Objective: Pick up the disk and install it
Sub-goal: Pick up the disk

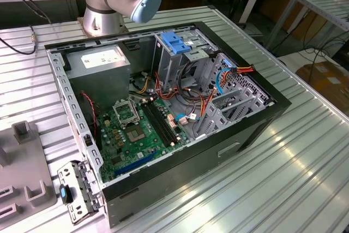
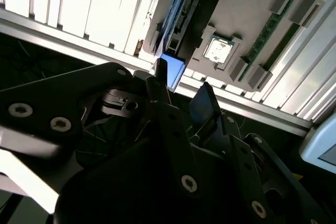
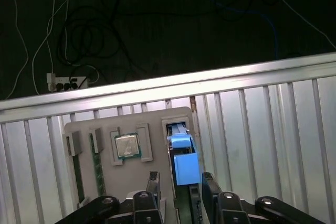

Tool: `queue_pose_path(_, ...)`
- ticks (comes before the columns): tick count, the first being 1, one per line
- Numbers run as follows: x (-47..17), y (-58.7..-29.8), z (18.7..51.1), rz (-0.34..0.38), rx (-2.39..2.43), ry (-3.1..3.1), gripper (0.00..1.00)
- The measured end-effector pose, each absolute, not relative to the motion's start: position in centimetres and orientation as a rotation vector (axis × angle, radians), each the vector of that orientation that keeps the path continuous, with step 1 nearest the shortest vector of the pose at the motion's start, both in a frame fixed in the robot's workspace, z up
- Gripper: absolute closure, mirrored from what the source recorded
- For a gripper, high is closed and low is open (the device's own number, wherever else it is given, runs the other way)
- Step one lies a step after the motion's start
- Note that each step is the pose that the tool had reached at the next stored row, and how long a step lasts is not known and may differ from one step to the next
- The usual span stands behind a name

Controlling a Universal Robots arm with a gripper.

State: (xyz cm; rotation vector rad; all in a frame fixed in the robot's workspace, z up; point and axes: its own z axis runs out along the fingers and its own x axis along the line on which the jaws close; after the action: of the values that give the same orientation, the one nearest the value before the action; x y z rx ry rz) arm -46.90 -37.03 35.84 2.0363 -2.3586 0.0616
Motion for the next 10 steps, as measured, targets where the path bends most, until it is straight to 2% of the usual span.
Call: queue_pose_path(10, -46.9, -37.03, 35.84, 0.054, 2.039, -2.362, 0.55)
